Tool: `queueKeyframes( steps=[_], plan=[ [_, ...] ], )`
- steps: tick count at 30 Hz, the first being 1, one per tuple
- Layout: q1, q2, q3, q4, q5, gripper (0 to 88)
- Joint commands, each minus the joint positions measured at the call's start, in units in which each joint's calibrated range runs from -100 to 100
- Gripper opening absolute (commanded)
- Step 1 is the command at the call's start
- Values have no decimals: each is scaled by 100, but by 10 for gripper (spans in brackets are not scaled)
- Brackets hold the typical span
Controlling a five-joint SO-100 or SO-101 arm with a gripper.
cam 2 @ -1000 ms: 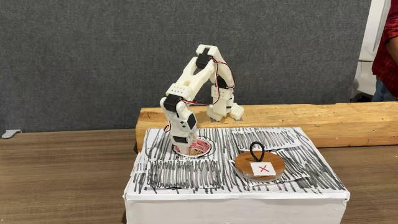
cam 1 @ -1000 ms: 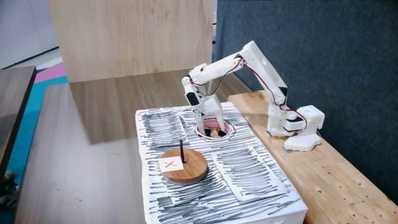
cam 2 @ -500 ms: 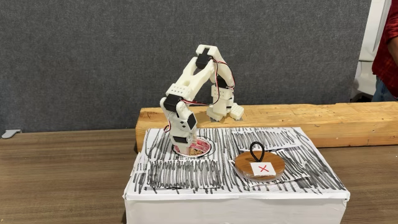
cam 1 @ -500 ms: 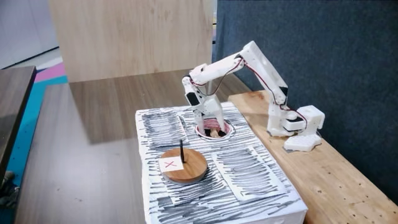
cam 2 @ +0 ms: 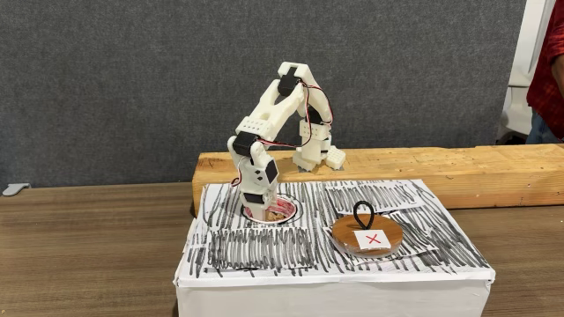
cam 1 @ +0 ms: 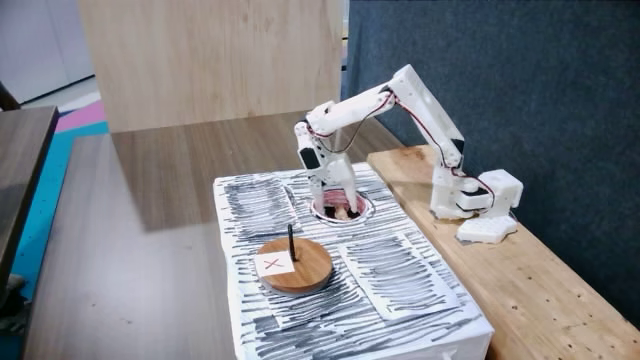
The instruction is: Pick the brown debris from the hole.
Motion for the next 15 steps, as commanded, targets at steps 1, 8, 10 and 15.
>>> queueKeyframes(
  steps=[1,8,10,15],
  plan=[
    [52,147,-319,-639,-48,278],
    [23,147,-319,-639,-27,277],
    [15,147,-319,-639,-6,274],
    [-7,147,-319,-639,-1,186]
  ],
)
